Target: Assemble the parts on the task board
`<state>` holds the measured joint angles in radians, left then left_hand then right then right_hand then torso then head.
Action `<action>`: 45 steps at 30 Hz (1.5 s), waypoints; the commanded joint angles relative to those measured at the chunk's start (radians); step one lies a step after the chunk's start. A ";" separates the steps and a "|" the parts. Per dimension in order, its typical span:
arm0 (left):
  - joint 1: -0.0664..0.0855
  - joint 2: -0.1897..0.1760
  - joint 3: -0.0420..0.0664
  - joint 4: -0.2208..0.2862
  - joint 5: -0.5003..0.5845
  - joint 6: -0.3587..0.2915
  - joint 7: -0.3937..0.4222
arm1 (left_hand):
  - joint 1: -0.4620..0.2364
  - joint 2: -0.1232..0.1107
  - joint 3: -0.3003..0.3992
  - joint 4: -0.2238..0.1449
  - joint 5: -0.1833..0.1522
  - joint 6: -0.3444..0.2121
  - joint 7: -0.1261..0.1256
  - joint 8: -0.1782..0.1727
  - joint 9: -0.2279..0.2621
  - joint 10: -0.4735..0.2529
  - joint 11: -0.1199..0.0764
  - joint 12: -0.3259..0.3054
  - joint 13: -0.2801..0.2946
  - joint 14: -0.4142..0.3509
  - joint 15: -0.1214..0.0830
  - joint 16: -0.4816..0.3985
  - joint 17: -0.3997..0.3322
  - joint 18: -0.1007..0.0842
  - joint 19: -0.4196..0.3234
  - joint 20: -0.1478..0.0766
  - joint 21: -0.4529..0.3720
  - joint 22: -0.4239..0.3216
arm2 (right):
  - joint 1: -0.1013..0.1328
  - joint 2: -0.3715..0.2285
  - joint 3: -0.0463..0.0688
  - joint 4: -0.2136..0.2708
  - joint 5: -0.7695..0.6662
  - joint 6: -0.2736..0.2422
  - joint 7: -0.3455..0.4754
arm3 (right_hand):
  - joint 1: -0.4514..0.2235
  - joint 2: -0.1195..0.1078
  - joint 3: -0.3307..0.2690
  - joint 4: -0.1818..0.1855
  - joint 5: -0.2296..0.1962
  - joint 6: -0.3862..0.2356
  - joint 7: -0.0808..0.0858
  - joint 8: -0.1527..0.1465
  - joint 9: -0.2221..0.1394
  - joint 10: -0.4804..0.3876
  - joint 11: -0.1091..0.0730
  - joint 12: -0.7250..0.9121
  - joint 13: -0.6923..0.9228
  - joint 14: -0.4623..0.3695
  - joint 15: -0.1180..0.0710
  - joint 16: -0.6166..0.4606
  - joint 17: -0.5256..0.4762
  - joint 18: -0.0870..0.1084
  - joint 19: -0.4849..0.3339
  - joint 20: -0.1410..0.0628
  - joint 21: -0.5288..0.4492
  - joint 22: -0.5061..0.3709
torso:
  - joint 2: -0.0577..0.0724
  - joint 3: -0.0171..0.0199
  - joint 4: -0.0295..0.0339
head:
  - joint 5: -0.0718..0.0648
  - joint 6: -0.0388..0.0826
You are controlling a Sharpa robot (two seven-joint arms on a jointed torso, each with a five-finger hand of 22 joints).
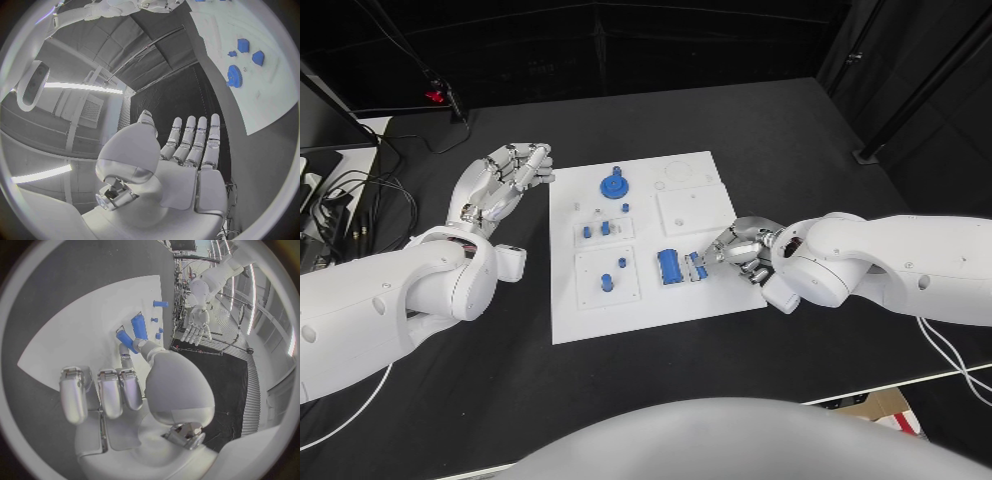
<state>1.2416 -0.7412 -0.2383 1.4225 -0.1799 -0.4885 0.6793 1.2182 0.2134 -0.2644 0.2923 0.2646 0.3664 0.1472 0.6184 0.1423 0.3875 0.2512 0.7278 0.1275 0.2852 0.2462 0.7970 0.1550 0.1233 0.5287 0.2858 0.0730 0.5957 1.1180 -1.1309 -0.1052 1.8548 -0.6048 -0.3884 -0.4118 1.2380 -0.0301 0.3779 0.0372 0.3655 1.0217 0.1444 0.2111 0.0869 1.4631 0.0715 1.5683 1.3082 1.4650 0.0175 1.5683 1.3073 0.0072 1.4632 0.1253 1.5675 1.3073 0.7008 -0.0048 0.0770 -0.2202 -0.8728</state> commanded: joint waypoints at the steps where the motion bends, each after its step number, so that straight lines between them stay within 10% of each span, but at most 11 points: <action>1: 0.001 0.001 0.001 0.002 0.000 0.008 0.010 | 0.011 -0.001 -0.004 -0.002 0.005 -0.007 0.144 0.005 -0.002 -0.005 0.000 0.004 -0.001 -0.007 -0.003 0.006 -0.001 -0.017 -0.003 0.003 0.001 -0.002 | 0.001 0.005 0.000 0.002 -0.029 0.005 -0.016 | -0.009 0.002 -0.006 -0.002 -0.004 0.007 -0.002 -0.006 0.000 0.108 0.005 0.003 0.263 0.106 0.006 0.002 0.263 -0.007 0.108 0.007 0.003 0.263 | -0.001 -0.0006 -0.0001 | -0.001 0.000; 45: 0.001 0.003 0.001 -0.002 0.000 0.010 0.006 | 0.014 0.000 -0.005 -0.002 0.012 -0.007 0.144 0.006 -0.004 -0.006 0.000 0.006 -0.005 -0.007 -0.003 0.008 -0.005 -0.016 -0.004 0.003 0.002 -0.003 | 0.000 -0.004 0.000 0.017 -0.118 0.021 -0.043 | -0.013 0.015 -0.041 0.010 -0.036 0.026 -0.009 -0.018 -0.001 0.108 0.000 0.003 0.263 0.106 0.002 0.002 0.263 -0.007 0.108 0.004 0.003 0.263 | 0.000 0.0000 0.0009 | -0.001 0.000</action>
<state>1.2416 -0.7391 -0.2383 1.4200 -0.1799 -0.4869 0.6781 1.2228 0.2165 -0.2644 0.2923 0.2747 0.3664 0.1471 0.6188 0.1388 0.3875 0.2512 0.7277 0.1237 0.2852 0.2463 0.7992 0.1510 0.1233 0.5287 0.2858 0.0730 0.5948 1.1175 -1.1358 -0.1058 1.8700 -0.7101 -0.3868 -0.4474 1.2274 -0.0197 0.3425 0.0478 0.3339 1.0404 0.1341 0.1935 0.0845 1.4631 0.0715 1.5683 1.3082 1.4651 0.0176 1.5683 1.3073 0.0073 1.4632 0.1253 1.5675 1.3073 0.7000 -0.0052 0.0763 -0.2207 -0.8728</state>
